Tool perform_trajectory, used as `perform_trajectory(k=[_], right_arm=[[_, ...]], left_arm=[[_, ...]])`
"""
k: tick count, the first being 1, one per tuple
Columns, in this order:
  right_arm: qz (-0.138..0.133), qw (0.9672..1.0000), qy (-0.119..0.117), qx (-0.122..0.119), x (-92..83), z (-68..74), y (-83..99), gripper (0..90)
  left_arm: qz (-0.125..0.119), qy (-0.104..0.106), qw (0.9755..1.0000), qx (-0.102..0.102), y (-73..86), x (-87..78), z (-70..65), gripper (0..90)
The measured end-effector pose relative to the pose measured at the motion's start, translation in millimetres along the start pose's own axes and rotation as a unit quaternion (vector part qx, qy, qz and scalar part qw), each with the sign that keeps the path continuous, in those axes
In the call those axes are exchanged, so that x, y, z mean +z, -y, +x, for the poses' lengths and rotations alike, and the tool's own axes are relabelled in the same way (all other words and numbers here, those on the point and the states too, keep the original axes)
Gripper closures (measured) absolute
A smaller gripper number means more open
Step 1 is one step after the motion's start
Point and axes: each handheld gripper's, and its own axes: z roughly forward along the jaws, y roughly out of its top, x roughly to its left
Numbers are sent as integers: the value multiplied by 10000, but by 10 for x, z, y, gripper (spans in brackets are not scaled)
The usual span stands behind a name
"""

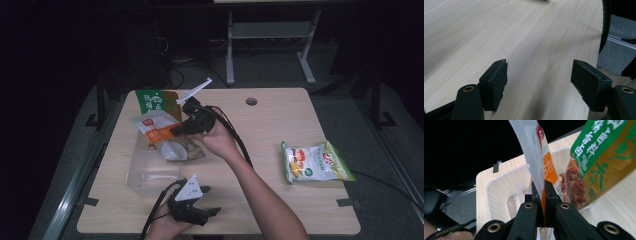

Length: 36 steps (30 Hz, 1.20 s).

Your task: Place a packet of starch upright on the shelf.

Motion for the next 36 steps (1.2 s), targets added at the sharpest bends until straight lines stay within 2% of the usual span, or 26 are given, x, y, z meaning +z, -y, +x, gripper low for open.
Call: perform_trajectory(k=[7, 10, 14, 22, 25, 27, 31, 32, 36], right_arm=[[29, 9999, -103, 27, 272, -30, -66, 900], [123, 9998, -146, 8, 394, -55, -106, 900], [202, 9994, -268, 3, 554, -77, -154, 900], [34, 9983, -517, 259, 816, -150, -95, 900], [-7, 9972, -581, 465, 868, -172, -52, 900], [-16, 9975, -535, 471, 886, -170, -32, 899], [61, 9984, -424, 381, 866, -159, -13, 888], [94, 9987, -409, 299, 857, -167, -4, 856], [227, 9992, -274, 187, 774, -147, 9, 833]], left_arm=[[-21, -55, 10000, -72, 10, -17, 34, 277], [-67, -87, 9998, -142, 17, -25, 49, 276], [-54, -119, 9998, -129, 24, -26, 61, 276], [0, -122, 9999, -104, 36, -16, 58, 276], [38, -115, 9999, -78, 38, -18, 61, 275], [45, -117, 9999, -63, 39, -18, 65, 276], [38, -117, 9999, -60, 39, -15, 65, 276], [39, -127, 9999, -33, 38, -17, 67, 276], [36, -110, 9999, -96, 39, -6, 51, 276]])
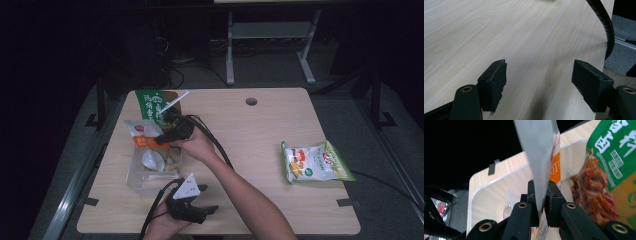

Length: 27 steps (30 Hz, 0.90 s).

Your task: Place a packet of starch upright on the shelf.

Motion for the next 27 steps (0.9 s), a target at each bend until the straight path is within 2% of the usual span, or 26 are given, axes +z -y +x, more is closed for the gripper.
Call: perform_trajectory(k=[3, 5, 6, 9, 10, 11, 16, 18, 21, 27], right_arm=[[72, 9999, 72, -87, -37, 1, 28, 846], [102, 9999, 31, 1, -51, 6, 51, 881], [117, 9999, 48, -90, -53, -7, 62, 882], [134, 9999, 42, -52, -59, -9, 92, 893], [128, 9998, 70, -105, -61, -20, 99, 894], [123, 9999, 19, -103, -60, -30, 105, 894], [147, 9999, 65, -38, -68, -42, 121, 893], [152, 9999, 49, 3, -77, -44, 126, 877], [58, 10000, 33, -72, -107, -58, 136, 823], [-60, 10000, 34, 3, -267, -61, 167, 773]], left_arm=[[12, 1, 10000, 13, -3, 7, -10, 276], [22, 1, 10000, 22, -3, 8, -11, 276], [25, -1, 10000, 25, -3, 8, -10, 276], [40, -14, 10000, 30, -3, 2, -1, 276], [41, -16, 10000, 30, -3, 1, 2, 276], [37, -17, 10000, 30, -2, 1, 5, 276], [42, -17, 10000, 40, -3, 0, 12, 276], [33, -26, 10000, 20, -4, -5, 13, 275], [29, -26, 10000, 22, -5, -11, 17, 275], [28, -22, 10000, 6, -5, -4, 17, 274]])
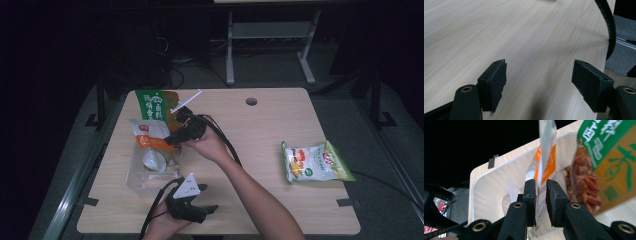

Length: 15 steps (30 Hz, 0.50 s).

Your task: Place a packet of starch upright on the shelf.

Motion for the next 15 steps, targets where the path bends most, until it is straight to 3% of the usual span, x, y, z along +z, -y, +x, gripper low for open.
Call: perform_trajectory(k=[15], right_arm=[[-52, 9999, 36, 140, -304, -2, 158, 711]], left_arm=[[-23, 1, 10000, -14, -4, 3, 7, 273]])
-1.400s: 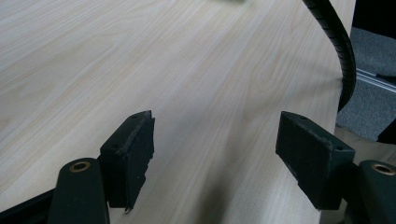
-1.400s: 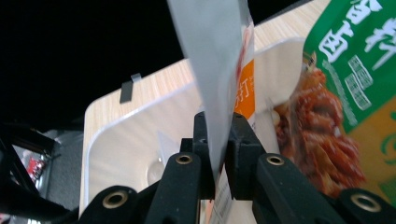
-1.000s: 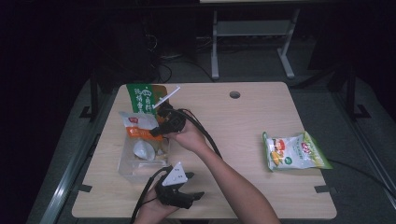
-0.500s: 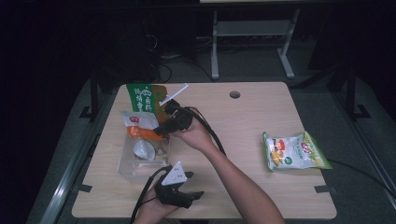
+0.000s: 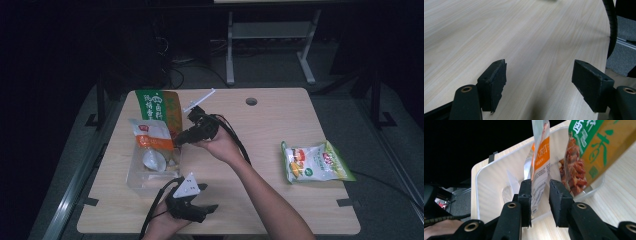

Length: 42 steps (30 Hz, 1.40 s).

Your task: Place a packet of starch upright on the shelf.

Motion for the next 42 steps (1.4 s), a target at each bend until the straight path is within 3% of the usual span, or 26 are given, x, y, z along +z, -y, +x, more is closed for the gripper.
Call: perform_trajectory(k=[12, 14, 22, 42], right_arm=[[-21, 9997, 244, 72, -258, -67, 164, 674], [-60, 9996, 204, 167, -299, -75, 192, 671], [-49, 9987, 400, 300, -493, -131, 309, 646], [-138, 9939, 825, 725, -977, -290, 725, 582]], left_arm=[[8, 6, 10000, 6, -4, -3, 11, 272], [22, 5, 10000, 44, -5, -1, 14, 272], [26, 28, 10000, 23, 1, 19, 14, 272], [76, 58, 10000, -4, 10, 41, 36, 272]])
